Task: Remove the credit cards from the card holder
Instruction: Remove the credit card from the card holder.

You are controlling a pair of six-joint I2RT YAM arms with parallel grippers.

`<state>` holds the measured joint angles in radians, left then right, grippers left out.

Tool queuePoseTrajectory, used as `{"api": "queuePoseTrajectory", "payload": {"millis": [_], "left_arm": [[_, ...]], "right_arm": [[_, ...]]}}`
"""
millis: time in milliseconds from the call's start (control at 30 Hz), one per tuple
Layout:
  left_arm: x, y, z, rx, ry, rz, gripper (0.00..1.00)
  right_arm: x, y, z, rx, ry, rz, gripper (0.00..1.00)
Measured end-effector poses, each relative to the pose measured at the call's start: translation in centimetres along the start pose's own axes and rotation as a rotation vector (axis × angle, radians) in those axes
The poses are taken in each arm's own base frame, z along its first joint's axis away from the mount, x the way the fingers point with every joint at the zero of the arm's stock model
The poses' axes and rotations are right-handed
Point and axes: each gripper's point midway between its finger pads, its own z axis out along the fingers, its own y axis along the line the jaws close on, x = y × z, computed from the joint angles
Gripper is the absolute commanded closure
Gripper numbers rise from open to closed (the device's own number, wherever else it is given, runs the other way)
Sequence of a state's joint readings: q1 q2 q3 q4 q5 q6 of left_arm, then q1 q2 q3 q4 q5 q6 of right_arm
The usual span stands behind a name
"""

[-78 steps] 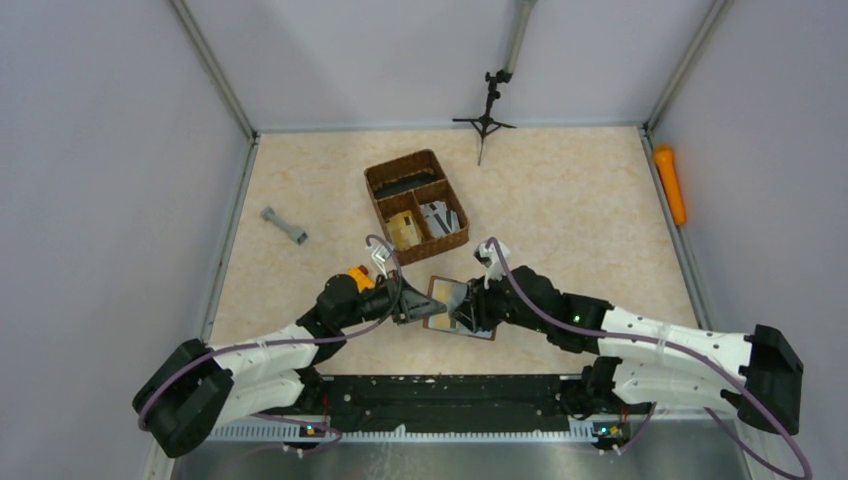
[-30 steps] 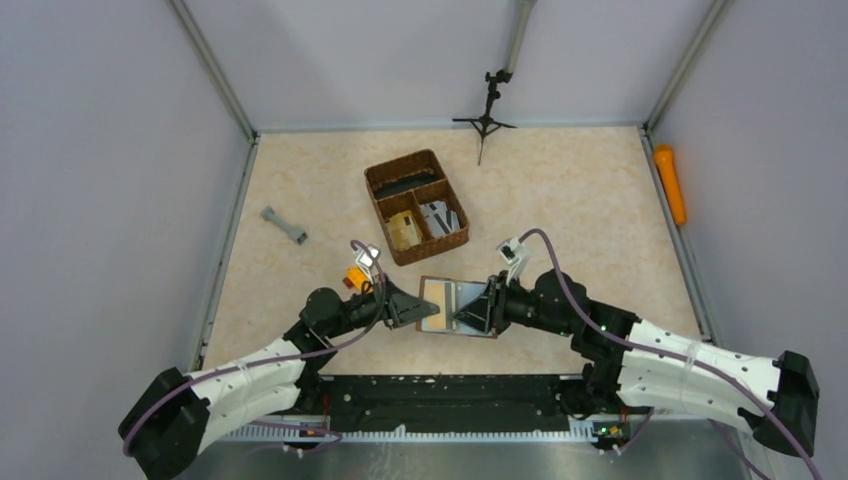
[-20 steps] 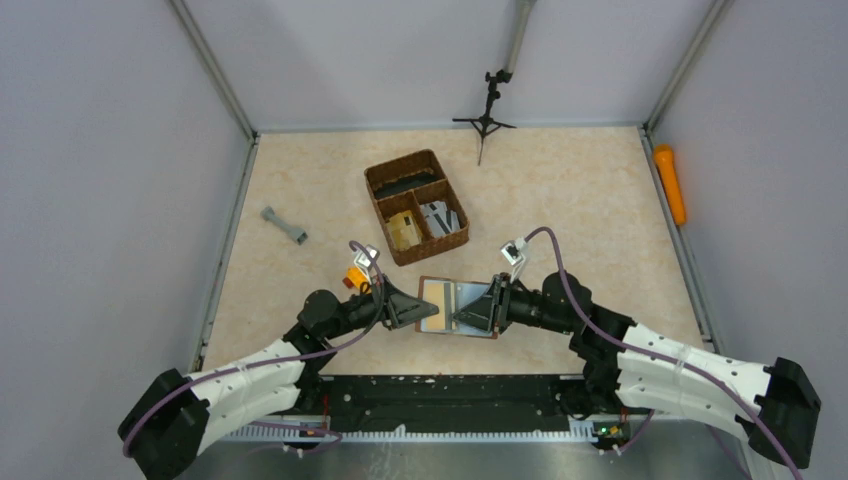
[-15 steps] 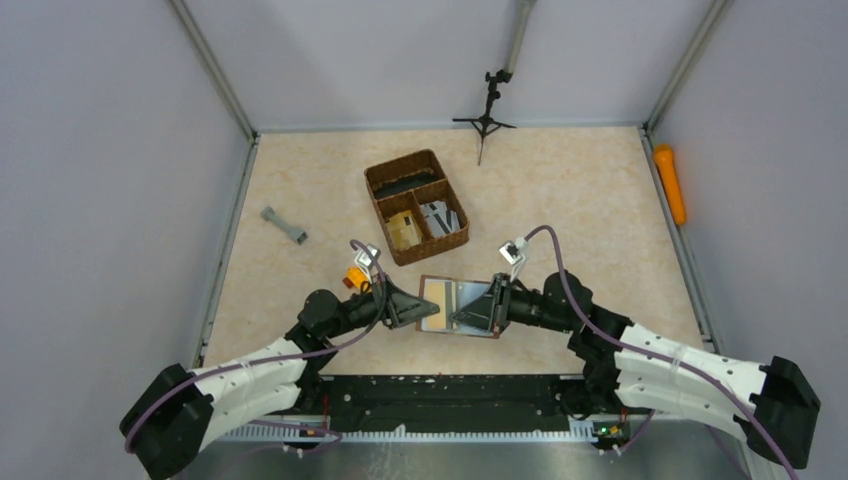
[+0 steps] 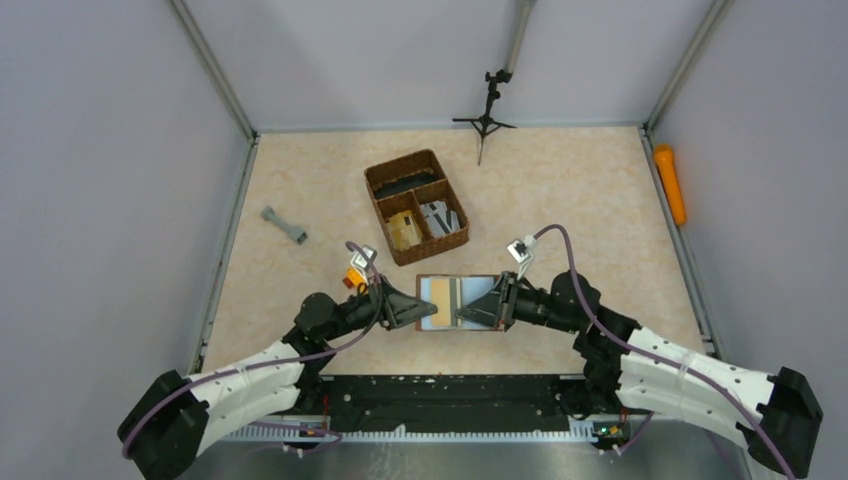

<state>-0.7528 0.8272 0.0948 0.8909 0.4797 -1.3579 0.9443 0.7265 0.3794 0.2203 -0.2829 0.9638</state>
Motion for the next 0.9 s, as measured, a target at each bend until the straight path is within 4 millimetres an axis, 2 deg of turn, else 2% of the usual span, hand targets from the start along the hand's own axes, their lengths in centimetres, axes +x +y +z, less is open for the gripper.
{"api": "queuePoseTrajectory", "payload": {"millis": [100,433,500,600,633,800,900], "left_arm": [[-0.1,-0.2,-0.3,0.003,-0.013,0.008,0.98],[-0.3,0.5,-1.7,-0.025,-0.079,0.023,1.0],[-0.4,0.5,-1.8,-0.031,-0.087,0.024,0.93],[-0.4,0.7,-1.9,-0.041,-0.091,0.029,0.7],[-0.4,0.8,-1.9,-0.048,-0.093,0.032,0.66],[0.0,2.1,-1.6,-0.097,-0.061,0.019,0.64],[0.4,2.9,-1.2,-0.121,-0.024,0.004,0.74]], "right_arm": [[-0.2,-0.1,-0.2,0.003,-0.007,0.0,1.0],[0.1,-1.4,-0.4,0.054,0.009,-0.005,1.0],[0.1,-1.5,-0.4,0.056,0.009,-0.007,1.0],[0.1,-1.4,-0.4,0.05,0.011,-0.009,1.0],[0.1,-1.3,-0.4,0.046,0.013,-0.009,1.0],[0.5,-1.5,0.3,0.037,0.043,-0.002,1.0],[1.0,-1.9,0.7,0.028,0.065,0.009,1.0]]}}
